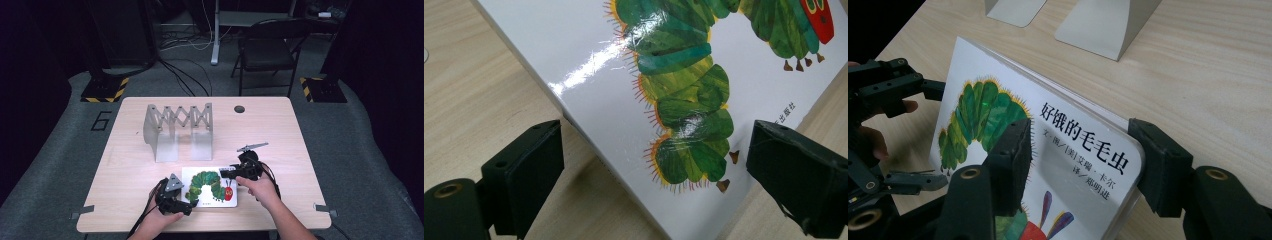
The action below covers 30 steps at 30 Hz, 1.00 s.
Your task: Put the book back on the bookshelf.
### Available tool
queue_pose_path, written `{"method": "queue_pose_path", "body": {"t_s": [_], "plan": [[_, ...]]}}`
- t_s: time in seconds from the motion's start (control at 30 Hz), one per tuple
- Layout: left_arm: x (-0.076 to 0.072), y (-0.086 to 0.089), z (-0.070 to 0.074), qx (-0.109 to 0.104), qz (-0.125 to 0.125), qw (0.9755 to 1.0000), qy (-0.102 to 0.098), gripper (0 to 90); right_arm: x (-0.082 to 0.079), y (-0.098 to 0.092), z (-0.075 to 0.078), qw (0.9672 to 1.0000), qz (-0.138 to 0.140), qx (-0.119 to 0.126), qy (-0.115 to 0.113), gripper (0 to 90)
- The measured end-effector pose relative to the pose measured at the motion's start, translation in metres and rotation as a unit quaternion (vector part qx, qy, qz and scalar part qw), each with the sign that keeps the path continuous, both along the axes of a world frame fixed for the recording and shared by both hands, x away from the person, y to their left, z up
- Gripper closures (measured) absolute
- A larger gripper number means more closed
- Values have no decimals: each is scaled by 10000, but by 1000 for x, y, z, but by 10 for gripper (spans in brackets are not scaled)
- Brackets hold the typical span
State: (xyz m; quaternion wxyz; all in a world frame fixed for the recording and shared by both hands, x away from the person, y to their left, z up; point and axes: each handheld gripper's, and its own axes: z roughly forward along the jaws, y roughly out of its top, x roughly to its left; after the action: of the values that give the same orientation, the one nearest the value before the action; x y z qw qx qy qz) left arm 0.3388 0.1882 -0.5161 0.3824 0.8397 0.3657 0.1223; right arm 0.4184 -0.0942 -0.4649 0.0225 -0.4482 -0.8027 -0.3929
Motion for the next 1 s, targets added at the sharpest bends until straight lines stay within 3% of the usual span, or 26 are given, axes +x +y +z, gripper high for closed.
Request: {"method": "queue_pose_path", "body": {"t_s": [0.17, 0.23, 0.3, 0.4, 0.53, 0.67, 1.0], "plan": [[3, 0, -1, -6, -153, 9999, 52, 59, -2, 0, 1, 10000, 12, 22, -53, 441], [2, -2, -2, -102, -55, 9999, 88, 55, -2, 0, 2, 10000, 10, 31, -47, 443], [4, 0, -1, -44, -178, 9998, 96, 53, -2, 0, 2, 9999, 20, 20, -98, 443], [3, -1, -1, -67, -167, 9998, 98, 57, -3, 0, 3, 9999, 19, 32, -103, 445], [2, -3, 1, 18, -278, 9996, -56, 89, -3, 0, 3, 9999, 22, 40, -122, 449], [2, -2, 1, -64, -296, 9995, 72, 94, -3, 0, 2, 9999, -18, 63, -96, 460], [3, -2, 3, -78, -232, 9996, 150, 101, -2, 1, 1, 9998, -26, -14, -180, 480]]}}
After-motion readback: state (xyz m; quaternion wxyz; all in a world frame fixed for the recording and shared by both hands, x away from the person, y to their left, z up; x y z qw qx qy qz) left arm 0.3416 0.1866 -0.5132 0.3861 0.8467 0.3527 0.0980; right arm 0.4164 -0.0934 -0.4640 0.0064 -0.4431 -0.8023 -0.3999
